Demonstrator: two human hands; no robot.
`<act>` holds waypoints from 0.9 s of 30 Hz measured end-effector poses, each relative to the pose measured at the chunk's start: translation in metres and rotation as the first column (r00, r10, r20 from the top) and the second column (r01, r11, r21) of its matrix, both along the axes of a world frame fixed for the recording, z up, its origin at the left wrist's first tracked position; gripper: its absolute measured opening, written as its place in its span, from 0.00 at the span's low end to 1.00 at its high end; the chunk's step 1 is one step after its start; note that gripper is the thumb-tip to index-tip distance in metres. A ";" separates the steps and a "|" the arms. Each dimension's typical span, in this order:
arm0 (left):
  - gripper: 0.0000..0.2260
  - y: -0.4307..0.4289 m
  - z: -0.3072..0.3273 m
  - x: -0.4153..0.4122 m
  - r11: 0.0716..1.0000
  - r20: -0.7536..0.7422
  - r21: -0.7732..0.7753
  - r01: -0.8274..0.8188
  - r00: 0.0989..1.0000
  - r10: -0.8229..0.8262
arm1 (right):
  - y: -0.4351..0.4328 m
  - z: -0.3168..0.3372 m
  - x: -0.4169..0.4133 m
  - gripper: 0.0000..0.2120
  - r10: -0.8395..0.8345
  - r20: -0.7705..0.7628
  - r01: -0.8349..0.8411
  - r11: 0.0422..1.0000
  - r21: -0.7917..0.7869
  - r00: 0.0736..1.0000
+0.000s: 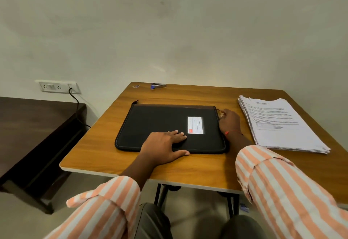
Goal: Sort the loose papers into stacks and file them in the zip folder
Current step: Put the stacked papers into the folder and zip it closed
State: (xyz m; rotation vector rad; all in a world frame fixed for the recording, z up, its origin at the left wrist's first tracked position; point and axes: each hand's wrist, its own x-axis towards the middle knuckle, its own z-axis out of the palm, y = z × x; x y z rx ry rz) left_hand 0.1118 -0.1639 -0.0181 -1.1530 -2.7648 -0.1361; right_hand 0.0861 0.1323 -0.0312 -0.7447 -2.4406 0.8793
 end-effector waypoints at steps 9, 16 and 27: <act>0.34 0.001 -0.001 0.000 1.000 0.037 0.008 0.011 0.999 -0.012 | 0.030 0.001 -0.040 0.09 0.101 0.151 -0.129 0.973 0.192 0.983; 0.34 0.002 -0.003 0.001 0.998 0.032 -0.061 -0.015 0.999 0.017 | 0.026 0.001 -0.036 0.04 0.150 0.111 -0.174 0.953 0.250 0.982; 0.35 0.017 -0.002 -0.002 0.991 -0.038 -0.030 -0.133 0.991 0.131 | 0.012 -0.004 0.020 0.06 0.216 0.106 -0.237 0.938 0.253 0.971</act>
